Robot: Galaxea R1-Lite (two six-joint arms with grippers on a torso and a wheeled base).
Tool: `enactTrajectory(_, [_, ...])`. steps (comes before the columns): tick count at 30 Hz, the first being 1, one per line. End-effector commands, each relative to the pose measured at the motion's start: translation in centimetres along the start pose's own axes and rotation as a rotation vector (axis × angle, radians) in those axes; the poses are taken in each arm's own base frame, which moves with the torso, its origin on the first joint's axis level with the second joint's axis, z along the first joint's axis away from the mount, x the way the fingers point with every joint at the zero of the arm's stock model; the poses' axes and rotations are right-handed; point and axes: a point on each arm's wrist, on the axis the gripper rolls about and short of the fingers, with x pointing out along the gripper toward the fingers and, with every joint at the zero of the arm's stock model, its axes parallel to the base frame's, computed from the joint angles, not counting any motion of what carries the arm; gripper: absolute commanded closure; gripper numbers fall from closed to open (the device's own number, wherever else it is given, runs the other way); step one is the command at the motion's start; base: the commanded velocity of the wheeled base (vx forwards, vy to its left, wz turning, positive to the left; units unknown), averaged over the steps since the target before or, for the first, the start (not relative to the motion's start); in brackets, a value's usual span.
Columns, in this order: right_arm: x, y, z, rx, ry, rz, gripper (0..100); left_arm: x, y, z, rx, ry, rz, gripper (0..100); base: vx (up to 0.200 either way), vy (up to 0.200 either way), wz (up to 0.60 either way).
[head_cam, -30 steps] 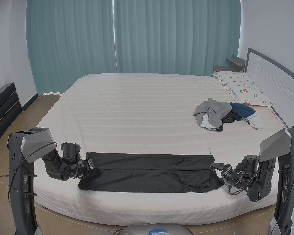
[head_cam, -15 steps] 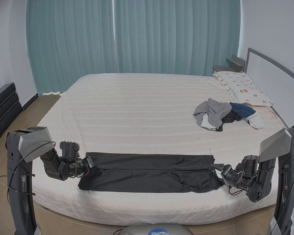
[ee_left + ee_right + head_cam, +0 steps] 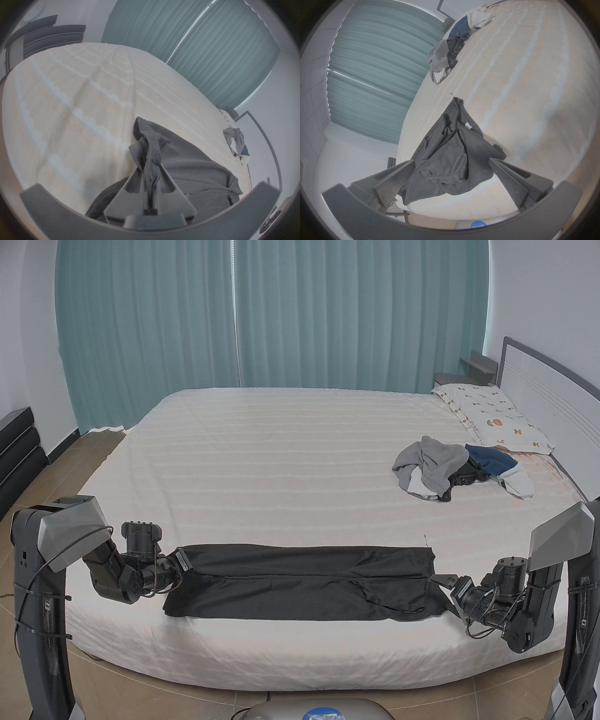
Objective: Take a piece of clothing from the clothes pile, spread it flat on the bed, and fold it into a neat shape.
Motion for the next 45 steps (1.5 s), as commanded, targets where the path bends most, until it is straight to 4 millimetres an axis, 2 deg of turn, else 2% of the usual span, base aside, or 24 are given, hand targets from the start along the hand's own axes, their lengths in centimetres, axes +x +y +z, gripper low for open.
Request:
enactTrajectory(1, [0.0,0.1,0.1,-0.004,-0.007,0.012,0,0.1,-0.6,0.4,-0.017,-0.018,-0.017,100,0.0,0.0,0.0])
enactTrajectory(4, [0.0,0.1,0.0,-0.003,-0.006,0.011,0,0.1,-0.7,0.4,-0.021,-0.016,-0.021,100,0.0,0.0,0.0])
enactTrajectory(9, [0.0,0.1,0.0,-0.003,-0.006,0.011,0,-0.3,-1.4,0.5,-0.026,-0.021,-0.034,100,0.0,-0.2,0.0])
enactTrajectory(13, [0.0,0.1,0.0,-0.002,-0.006,0.011,0,-1.0,-2.4,0.9,-0.062,-0.031,-0.05,100,0.0,-0.2,0.0])
enactTrajectory(18, [0.0,0.1,0.1,0.0,-0.008,0.01,0,-1.8,-3.9,0.6,-0.082,-0.045,-0.048,100,0.0,-0.2,0.0])
enactTrajectory(22, [0.0,0.1,0.1,0.0,-0.008,0.012,0,-2.9,-5.7,0.5,-0.12,-0.053,-0.034,100,0.0,-0.2,0.0])
enactTrajectory(29, [0.0,0.1,0.1,-0.002,-0.008,0.012,0,-4.4,-7.8,0.9,-0.15,-0.041,-0.043,100,0.0,-0.2,0.0])
enactTrajectory(38, [0.1,0.1,0.1,-0.004,-0.007,0.012,0,-6.5,-11.1,0.8,-0.117,-0.009,-0.043,100,0.0,-0.2,0.0])
enactTrajectory(42, [0.1,-0.1,0.0,-0.017,-0.003,0.006,0,-7.5,-13.7,1.4,-0.09,0.02,-0.054,100,0.0,-0.2,0.0])
enactTrajectory(45, [0.1,-0.1,0.0,-0.019,-0.004,0.007,0,-7.6,-15.1,0.7,-0.066,0.065,-0.043,100,0.0,-0.2,0.0])
